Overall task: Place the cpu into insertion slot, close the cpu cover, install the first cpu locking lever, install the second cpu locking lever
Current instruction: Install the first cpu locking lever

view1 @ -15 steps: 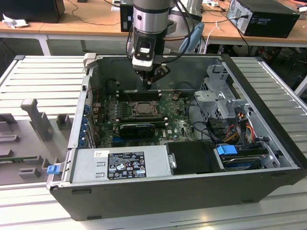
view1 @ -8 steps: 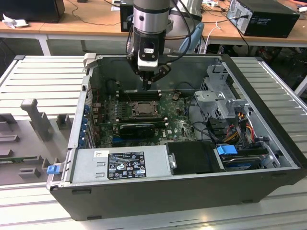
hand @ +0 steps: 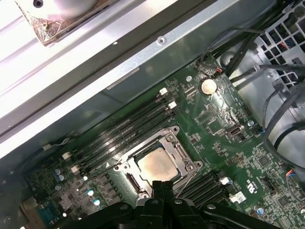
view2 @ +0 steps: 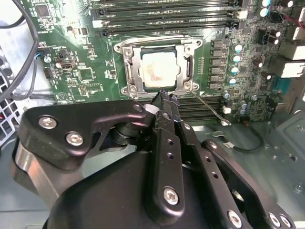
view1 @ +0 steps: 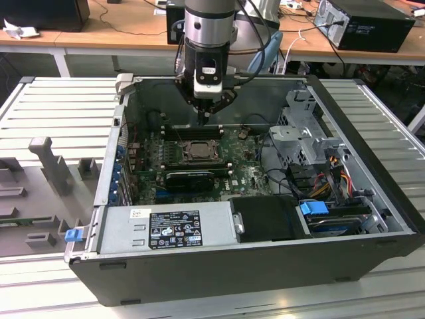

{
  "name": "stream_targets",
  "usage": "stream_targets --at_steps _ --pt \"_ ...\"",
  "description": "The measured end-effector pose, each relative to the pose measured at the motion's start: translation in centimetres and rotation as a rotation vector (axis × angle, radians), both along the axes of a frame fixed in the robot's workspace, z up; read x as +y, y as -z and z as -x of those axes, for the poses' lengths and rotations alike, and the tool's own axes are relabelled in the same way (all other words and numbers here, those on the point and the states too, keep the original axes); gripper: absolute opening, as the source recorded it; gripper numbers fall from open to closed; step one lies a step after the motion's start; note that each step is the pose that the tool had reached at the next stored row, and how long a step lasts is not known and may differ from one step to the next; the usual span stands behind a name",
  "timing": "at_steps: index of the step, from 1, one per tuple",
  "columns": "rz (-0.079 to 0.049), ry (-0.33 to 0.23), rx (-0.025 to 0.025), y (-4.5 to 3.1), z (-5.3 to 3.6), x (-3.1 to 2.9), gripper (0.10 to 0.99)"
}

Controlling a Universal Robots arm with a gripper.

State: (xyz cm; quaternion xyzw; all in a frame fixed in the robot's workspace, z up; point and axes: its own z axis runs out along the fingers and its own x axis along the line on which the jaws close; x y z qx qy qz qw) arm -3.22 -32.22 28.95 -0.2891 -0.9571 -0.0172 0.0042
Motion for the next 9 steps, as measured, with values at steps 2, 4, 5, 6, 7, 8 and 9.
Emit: stream_targets --at_steps 2,4,5,6,7,8,9 --pt "0.000 -0.016 0.0000 0.00 0.00 0.00 0.106" --pt "0.000 -0.038 0.0000 0.00 0.00 0.00 0.106" --pt "0.000 -0.049 0.0000 0.00 0.00 0.00 0.106" --pt "0.000 -0.062 0.0000 0.00 0.00 0.00 0.106" --pt "0.000 -0.072 0.0000 0.00 0.00 0.00 0.106" --pt "0.000 -0.082 0.0000 0.00 0.00 0.00 0.106" --pt "0.000 -0.090 0.0000 0.00 0.00 0.00 0.106"
